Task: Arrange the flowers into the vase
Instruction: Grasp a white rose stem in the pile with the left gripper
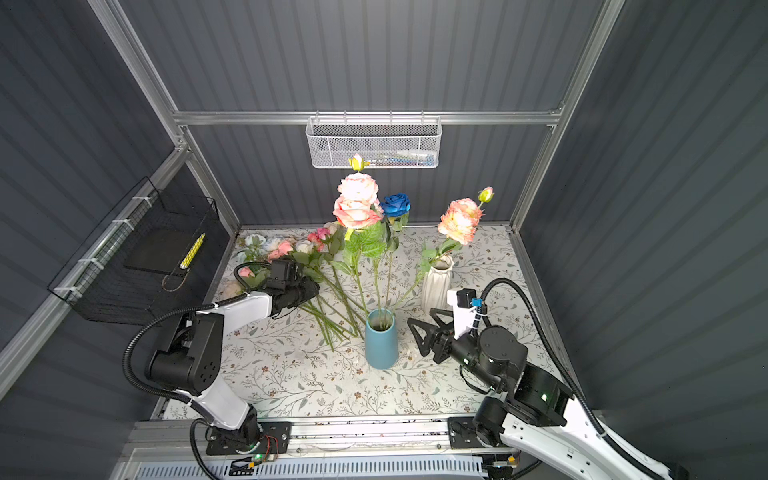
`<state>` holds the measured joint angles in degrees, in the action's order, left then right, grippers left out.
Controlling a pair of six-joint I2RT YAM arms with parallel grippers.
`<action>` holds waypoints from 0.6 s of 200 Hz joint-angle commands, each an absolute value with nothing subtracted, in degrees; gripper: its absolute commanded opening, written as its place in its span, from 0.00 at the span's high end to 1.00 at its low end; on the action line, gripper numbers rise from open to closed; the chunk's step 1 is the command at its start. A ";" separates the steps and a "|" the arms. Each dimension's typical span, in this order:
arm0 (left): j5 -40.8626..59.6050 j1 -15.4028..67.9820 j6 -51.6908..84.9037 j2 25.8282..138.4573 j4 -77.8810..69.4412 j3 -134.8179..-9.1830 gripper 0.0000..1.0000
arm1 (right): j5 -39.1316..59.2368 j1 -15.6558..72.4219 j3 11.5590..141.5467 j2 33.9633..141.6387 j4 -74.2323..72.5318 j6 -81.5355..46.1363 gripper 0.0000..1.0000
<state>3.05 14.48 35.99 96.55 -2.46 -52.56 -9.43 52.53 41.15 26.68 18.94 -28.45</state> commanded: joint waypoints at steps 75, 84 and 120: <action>4.54 14.59 39.62 104.41 -8.18 -62.63 0.54 | -11.09 52.38 40.53 26.41 19.87 -27.60 0.21; 3.97 14.59 39.23 105.33 -7.21 -63.76 0.57 | -11.15 52.38 40.53 26.29 19.95 -27.60 0.21; 0.52 14.85 38.51 107.69 -2.54 -66.58 0.61 | -11.48 52.38 40.52 26.10 20.16 -27.51 0.21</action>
